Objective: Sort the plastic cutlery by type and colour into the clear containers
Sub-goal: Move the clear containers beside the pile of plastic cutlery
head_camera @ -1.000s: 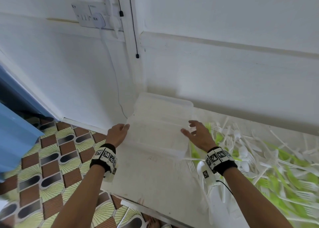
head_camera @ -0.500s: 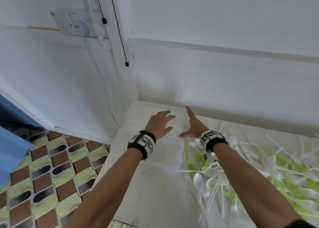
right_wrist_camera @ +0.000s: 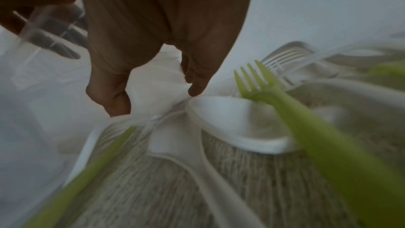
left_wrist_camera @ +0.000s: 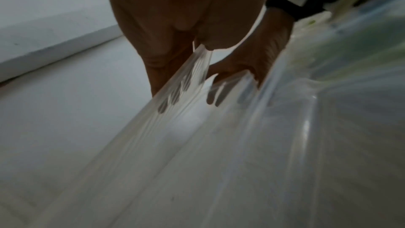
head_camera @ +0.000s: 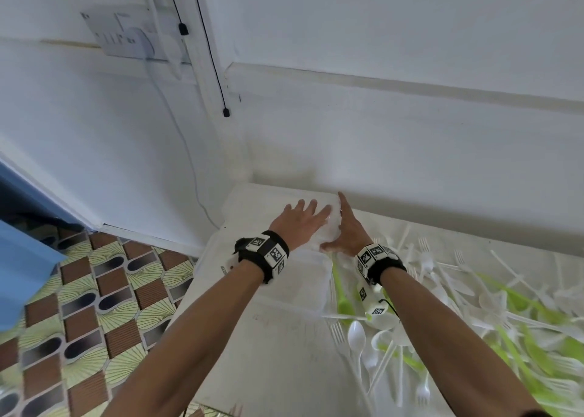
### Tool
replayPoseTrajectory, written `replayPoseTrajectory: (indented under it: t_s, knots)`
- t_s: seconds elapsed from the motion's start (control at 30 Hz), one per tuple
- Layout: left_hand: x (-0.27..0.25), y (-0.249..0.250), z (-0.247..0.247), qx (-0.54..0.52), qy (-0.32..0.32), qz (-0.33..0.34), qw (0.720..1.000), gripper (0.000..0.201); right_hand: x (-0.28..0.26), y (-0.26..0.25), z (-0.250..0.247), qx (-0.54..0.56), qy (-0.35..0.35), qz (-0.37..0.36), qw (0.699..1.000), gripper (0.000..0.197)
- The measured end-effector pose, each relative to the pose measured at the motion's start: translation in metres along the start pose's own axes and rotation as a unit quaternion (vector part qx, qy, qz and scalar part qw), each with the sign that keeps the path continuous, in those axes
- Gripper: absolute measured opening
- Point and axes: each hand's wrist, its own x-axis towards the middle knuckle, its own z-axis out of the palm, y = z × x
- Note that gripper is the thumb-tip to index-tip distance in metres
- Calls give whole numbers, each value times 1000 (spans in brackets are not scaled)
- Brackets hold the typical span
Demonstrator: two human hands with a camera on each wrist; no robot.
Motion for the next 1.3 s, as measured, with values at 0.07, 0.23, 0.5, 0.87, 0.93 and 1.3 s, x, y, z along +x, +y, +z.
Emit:
replayPoseTrajectory:
  t_s: [0.07, 0.23, 0.5, 0.87, 0.93, 1.3]
  knots:
    - [2, -7, -13, -32, 19, 0, 999, 73, 1, -1, -1, -4, 5, -12, 1000, 156]
    - [-8, -30, -66, -113, 187, -76, 973, 104, 5, -2, -4, -79, -6, -18, 997, 150]
    - [-80, -137, -98, -440, 470, -332, 690, 49, -2, 3, -45, -79, 24, -29, 996, 130]
    - [-120, -138, -34, -650, 472, -486, 344, 30, -45, 30, -128, 38, 147, 21, 988, 129]
    - [-115, -131, -15, -671, 448, -481, 342, 49, -49, 25, -127, 55, 164, 17, 985, 127]
    - [-100, -145, 56, -694, 161, -553, 432, 25, -27, -20, -56, 39, 93, -11, 995, 131]
